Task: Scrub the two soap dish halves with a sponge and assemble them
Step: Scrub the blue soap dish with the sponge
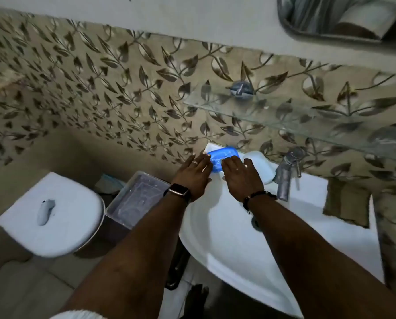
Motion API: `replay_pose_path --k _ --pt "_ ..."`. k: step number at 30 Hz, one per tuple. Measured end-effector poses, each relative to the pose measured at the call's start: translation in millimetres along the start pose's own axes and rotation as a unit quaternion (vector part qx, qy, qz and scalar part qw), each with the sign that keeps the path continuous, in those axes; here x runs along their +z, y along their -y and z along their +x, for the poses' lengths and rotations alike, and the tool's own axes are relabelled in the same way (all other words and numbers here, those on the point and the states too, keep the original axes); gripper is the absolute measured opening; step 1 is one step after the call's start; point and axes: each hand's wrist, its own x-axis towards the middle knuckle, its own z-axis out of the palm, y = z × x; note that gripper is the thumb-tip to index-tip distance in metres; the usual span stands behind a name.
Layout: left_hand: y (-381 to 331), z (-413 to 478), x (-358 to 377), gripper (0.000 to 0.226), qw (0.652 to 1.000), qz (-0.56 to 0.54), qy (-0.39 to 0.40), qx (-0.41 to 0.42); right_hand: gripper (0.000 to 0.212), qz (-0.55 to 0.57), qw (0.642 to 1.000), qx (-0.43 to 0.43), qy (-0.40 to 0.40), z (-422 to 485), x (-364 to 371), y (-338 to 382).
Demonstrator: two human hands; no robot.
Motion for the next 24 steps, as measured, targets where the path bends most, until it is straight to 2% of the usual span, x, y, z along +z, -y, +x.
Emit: replay_pose_path --k 3,7,10,13,17,21,24 --pt "-1.1 14.5 10.3 0.041 1.0 -0.021 -0.01 0.004 0.021 -0.013 1.0 0.005 -0.028 10.3 6.2 1.2" --pt "-4.5 24.2 16.7 0.032 0.999 -0.021 -0.038 0.01 0.013 -0.018 0.998 0.002 -0.052 21.7 17.5 0.7" --pt "-2.4 26.6 16.0 0.026 0.998 -0.017 -0.067 0.013 0.014 -0.001 0.999 0.008 -0.048 27.4 22.5 0.6" --pt "-1.7 29.5 12.4 0.032 0.996 -0.023 -0.087 0.019 0.013 0.018 0.999 0.016 -0.044 34.8 23.0 1.9" --pt "2.4 27.7 9.5 0.016 0.995 -0.046 -0.085 0.007 0.02 0.026 0.999 0.006 -0.032 37.4 15.2 3.8" --pt "9.2 18.3 -1.8 0.014 0.989 -0.068 -0.125 0.026 0.026 0.003 0.998 -0.004 -0.065 30.0 -9.6 2.0" --pt "7.0 8.4 -16.1 0.016 0.973 -0.15 -0.171 -0.023 0.021 -0.025 0.994 -0.009 -0.106 12.2 -33.2 -1.1"
